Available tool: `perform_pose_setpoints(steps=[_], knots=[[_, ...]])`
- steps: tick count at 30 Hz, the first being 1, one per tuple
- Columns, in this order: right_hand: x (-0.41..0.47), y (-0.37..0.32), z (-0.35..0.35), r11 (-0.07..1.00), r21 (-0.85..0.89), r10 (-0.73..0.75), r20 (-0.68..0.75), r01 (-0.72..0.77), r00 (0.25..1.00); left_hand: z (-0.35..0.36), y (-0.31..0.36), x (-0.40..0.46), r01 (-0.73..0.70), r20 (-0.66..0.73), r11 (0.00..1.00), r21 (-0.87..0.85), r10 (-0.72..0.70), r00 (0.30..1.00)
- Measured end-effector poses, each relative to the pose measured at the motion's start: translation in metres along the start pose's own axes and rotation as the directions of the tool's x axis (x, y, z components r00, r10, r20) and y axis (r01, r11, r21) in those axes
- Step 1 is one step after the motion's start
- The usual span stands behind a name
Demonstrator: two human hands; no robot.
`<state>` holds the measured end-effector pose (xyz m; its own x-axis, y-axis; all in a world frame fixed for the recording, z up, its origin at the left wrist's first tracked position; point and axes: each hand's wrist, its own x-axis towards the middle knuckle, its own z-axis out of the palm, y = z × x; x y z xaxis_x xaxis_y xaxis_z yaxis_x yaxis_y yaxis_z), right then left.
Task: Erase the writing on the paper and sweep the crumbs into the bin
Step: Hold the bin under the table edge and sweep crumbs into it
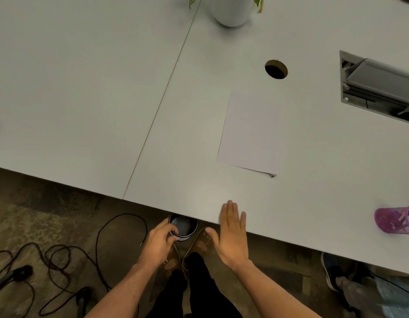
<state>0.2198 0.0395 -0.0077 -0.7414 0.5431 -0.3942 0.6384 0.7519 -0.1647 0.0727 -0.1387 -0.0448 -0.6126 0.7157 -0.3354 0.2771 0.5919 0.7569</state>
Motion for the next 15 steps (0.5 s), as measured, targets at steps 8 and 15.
perform_pose_setpoints(steps=[8,15], knots=[[-0.002,-0.046,0.007,0.927,-0.030,-0.372,0.065,0.374,0.926,0.001,0.005,0.000,-0.007,0.014,1.000,-0.002,0.007,1.000],[-0.004,-0.041,0.006,0.846,-0.017,-0.529,0.103,0.533,0.842,0.003,0.003,-0.004,-0.015,0.016,1.000,-0.007,0.015,1.000]])
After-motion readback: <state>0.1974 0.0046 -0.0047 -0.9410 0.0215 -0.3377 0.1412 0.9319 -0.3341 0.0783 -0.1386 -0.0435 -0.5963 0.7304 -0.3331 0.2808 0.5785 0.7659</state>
